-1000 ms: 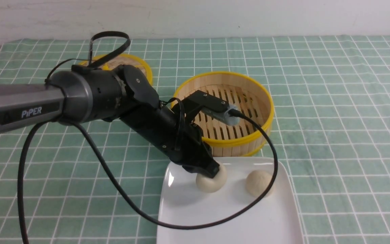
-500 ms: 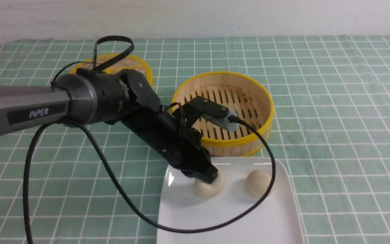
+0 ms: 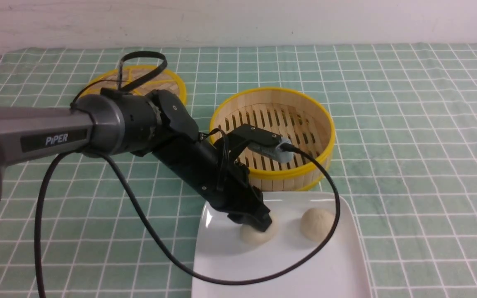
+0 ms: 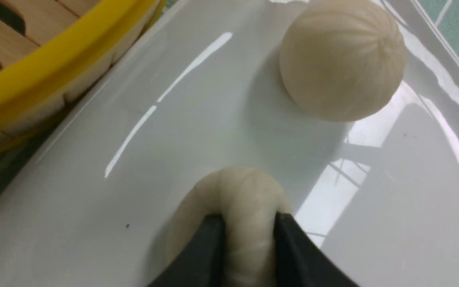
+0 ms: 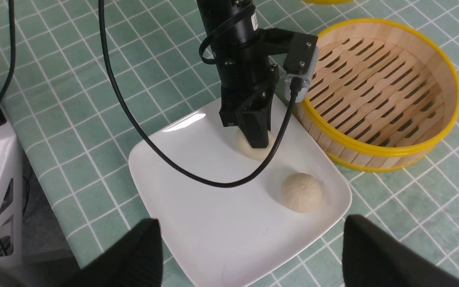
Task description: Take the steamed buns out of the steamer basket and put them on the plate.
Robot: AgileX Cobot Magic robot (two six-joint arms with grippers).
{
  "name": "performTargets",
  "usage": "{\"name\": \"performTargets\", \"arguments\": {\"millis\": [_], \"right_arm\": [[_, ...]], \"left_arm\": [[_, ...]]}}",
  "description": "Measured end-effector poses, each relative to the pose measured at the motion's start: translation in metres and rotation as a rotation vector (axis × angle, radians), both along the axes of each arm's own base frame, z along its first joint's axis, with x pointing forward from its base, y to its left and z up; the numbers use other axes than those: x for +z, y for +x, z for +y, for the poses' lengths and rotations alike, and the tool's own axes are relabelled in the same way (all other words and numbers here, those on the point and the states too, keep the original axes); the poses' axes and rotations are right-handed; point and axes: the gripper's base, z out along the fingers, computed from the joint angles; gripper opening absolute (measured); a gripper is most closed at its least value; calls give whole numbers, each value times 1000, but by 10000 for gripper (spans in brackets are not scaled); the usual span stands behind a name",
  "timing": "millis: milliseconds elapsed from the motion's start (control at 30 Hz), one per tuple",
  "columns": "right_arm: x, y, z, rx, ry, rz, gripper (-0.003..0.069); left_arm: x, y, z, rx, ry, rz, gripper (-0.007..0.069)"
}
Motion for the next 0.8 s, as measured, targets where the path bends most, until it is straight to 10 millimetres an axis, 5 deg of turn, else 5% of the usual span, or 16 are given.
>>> {"name": "performTargets", "arguments": {"millis": [267, 467, 800], "right_arm": [[0, 1, -1, -5, -14, -7, 585], [-1, 1, -1, -5, -15, -8, 585], [-2, 3, -4, -30, -55, -30, 585]], "left_arm": [[2, -2, -1, -13, -12, 28, 445], [16, 3, -7, -30, -53, 27, 464], [95, 4, -2, -3, -123, -255, 464]]}}
